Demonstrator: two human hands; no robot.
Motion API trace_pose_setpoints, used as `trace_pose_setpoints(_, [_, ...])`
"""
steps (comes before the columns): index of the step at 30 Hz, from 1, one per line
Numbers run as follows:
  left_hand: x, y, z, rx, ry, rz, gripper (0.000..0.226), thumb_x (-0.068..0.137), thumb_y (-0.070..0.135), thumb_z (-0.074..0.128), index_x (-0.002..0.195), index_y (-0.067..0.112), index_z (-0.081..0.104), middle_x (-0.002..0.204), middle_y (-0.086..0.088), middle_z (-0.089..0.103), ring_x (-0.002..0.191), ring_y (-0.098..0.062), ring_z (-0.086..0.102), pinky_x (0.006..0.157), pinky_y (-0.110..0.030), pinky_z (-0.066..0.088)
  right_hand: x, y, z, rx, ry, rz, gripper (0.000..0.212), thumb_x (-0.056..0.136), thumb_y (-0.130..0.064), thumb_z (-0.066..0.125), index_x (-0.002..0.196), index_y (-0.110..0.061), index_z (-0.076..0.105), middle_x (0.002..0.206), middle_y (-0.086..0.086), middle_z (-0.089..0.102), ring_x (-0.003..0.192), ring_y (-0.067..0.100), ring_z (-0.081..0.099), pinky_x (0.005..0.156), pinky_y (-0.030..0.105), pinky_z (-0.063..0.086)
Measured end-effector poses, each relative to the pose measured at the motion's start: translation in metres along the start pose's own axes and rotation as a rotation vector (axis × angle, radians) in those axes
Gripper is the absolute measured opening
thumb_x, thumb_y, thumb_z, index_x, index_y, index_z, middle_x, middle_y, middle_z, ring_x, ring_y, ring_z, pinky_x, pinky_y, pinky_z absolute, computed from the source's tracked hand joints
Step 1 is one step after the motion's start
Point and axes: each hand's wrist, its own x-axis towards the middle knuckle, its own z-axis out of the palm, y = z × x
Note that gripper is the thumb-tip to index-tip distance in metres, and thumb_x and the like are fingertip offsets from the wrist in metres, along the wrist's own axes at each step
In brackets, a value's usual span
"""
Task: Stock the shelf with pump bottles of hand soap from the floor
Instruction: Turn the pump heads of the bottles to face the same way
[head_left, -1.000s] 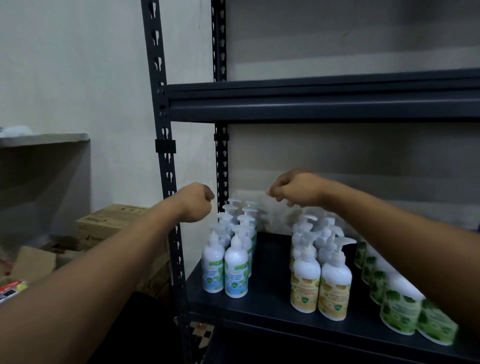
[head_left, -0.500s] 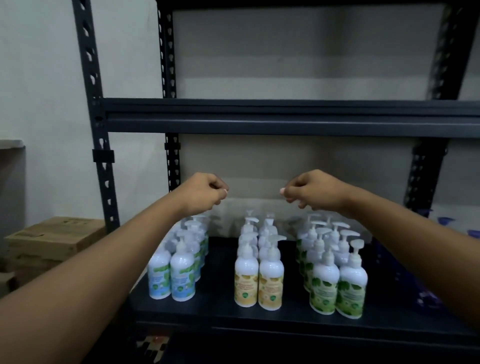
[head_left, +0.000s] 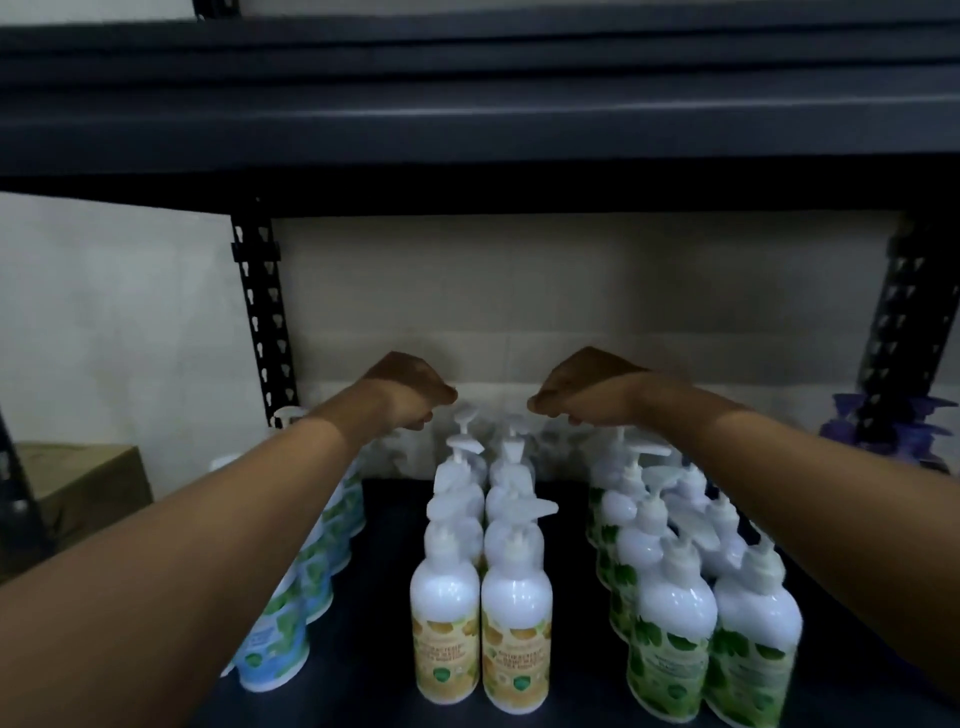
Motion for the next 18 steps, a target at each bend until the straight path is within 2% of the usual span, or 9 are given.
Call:
trace_pose_setpoints(2, [0.013, -0.003, 0.01, 0.045, -0.06, -0.038, 0.036, 0.095, 0.028, 0.069, 0.115, -0.002, 0.068, 0.113, -0.02, 0.071, 0.107, -0.029, 0.07, 0.095, -0.04, 0.058, 0.016, 0.002, 0.007, -0.016, -0.041, 0.013, 0.04, 0.091, -0.046, 0.069, 0.106, -0.01, 0.074, 0.107, 0.005, 0.074, 0.099, 0.023, 0.07, 0.09, 0.035, 0.056])
trace_pose_setpoints(4, [0.021, -0.005, 0.019, 0.075, -0.098, -0.043, 0.039, 0.094, 0.03, 0.069, 0.113, -0.004, 0.069, 0.112, -0.02, 0.072, 0.107, -0.03, 0.07, 0.097, -0.042, 0.057, 0.026, 0.002, 0.013, -0.03, -0.055, 0.02, 0.045, 0.088, -0.048, 0.071, 0.106, -0.007, 0.074, 0.106, 0.008, 0.075, 0.1, 0.026, 0.07, 0.091, 0.039, 0.056])
trace_pose_setpoints(7, [0.028, -0.007, 0.027, 0.127, -0.123, -0.011, 0.039, 0.093, 0.029, 0.07, 0.109, -0.006, 0.072, 0.109, -0.022, 0.074, 0.107, -0.034, 0.07, 0.101, -0.045, 0.054, 0.034, 0.001, 0.019, -0.07, -0.077, 0.021, 0.047, 0.084, -0.046, 0.075, 0.106, -0.004, 0.074, 0.104, 0.012, 0.075, 0.097, 0.028, 0.071, 0.088, 0.038, 0.056])
trace_pose_setpoints(11, [0.03, -0.01, 0.03, 0.222, -0.08, 0.019, 0.037, 0.094, 0.028, 0.067, 0.109, -0.005, 0.072, 0.108, -0.02, 0.075, 0.104, -0.034, 0.071, 0.098, -0.045, 0.055, 0.041, 0.001, 0.024, -0.125, -0.062, 0.008, 0.042, 0.082, -0.04, 0.078, 0.102, -0.004, 0.075, 0.102, 0.013, 0.075, 0.079, 0.022, 0.065, 0.076, 0.032, 0.052])
trace_pose_setpoints(14, [0.033, -0.014, 0.03, 0.199, -0.077, 0.031, 0.027, 0.09, 0.021, 0.07, 0.101, -0.003, 0.076, 0.104, -0.019, 0.076, 0.102, -0.034, 0.072, 0.096, -0.048, 0.056, 0.046, 0.0, 0.027, -0.155, -0.051, 0.017, 0.038, 0.079, -0.041, 0.079, 0.098, -0.008, 0.073, 0.096, 0.011, 0.074, 0.082, 0.023, 0.069, 0.081, 0.034, 0.056])
trace_pose_setpoints(16, [0.035, -0.016, 0.03, 0.221, -0.079, 0.044, 0.023, 0.09, 0.02, 0.069, 0.099, -0.001, 0.076, 0.103, -0.017, 0.076, 0.097, -0.032, 0.072, 0.092, -0.045, 0.058, 0.048, 0.0, 0.029, -0.17, -0.05, 0.018, 0.035, 0.08, -0.04, 0.079, 0.093, -0.008, 0.071, 0.092, 0.008, 0.073, 0.079, 0.023, 0.067, 0.079, 0.034, 0.055])
trace_pose_setpoints(18, [0.035, -0.015, 0.03, 0.237, -0.082, 0.064, 0.016, 0.093, 0.021, 0.068, 0.098, 0.007, 0.072, 0.099, -0.011, 0.072, 0.083, -0.024, 0.07, 0.078, -0.032, 0.06, 0.05, 0.001, 0.029, -0.175, -0.05, 0.013, 0.035, 0.081, -0.039, 0.079, 0.093, -0.007, 0.071, 0.093, 0.008, 0.073, 0.077, 0.022, 0.065, 0.079, 0.032, 0.053])
